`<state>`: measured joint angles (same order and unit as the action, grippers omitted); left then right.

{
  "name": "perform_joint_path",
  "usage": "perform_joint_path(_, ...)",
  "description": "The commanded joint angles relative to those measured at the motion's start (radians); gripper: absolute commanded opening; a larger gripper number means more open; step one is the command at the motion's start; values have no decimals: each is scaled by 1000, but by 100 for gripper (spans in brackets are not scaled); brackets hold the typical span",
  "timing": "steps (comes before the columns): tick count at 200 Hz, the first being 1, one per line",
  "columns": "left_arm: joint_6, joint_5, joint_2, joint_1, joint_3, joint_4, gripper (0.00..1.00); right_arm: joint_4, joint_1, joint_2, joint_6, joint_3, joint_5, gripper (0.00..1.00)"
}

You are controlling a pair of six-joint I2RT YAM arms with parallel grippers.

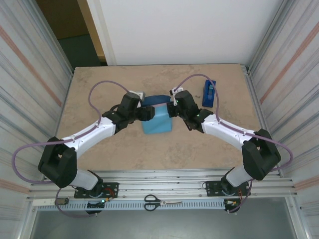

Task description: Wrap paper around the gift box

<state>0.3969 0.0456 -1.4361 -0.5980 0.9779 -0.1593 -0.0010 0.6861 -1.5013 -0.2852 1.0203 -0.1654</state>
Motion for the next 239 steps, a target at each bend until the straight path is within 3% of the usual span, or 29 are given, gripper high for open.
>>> perform_joint_path(1, -10, -1, 2, -1, -25, -83, 73, 3, -4, 30, 4, 38, -9, 4)
perform_joint_path(5, -10, -1, 3, -2, -27, -84, 73, 2, -4, 29, 4, 39, -1, 0)
perform_joint_path(30, -12, 1, 5, -2, -26, -86, 73, -12, -4, 17, 3, 57, 29, 0)
perform_joint_path(40, -13, 0, 5, -2, -25, -89, 73, -18, 0, 15, 1, 64, 1, 13)
perform_joint_path(58, -13, -1, 5, -2, -25, -91, 73, -1, 3, 25, 4, 59, -24, 23)
perform_joint_path(73, -12, -2, 5, -2, -25, -92, 73, 16, 1, 31, 6, 56, -18, 21)
perform_joint_path(93, -9, -3, 5, -2, -28, -89, 73, -11, -3, 18, 14, 77, -3, 0)
perform_joint_path(126, -7, -3, 6, -2, -31, -89, 73, -3, 0, 24, 12, 68, -10, 0)
perform_joint_path(139, -7, -5, 6, -2, -31, -88, 73, -12, 1, 27, 9, 76, -20, 15)
perform_joint_path(155, -6, -6, 6, -1, -31, -88, 73, -9, 0, 34, 11, 77, -23, 14)
perform_joint_path(176, -9, -6, 6, -2, -30, -88, 73, 7, -2, 43, 24, 75, 1, 0)
perform_joint_path(195, -9, -8, 5, -2, -30, -86, 73, -5, -4, 38, 22, 86, 4, 0)
perform_joint_path(219, -9, -8, 5, -2, -28, -88, 73, -19, -3, 48, 17, 87, -2, 38)
perform_joint_path(239, -8, -6, 3, -2, -28, -86, 73, -22, -6, 73, 6, 59, 4, 54)
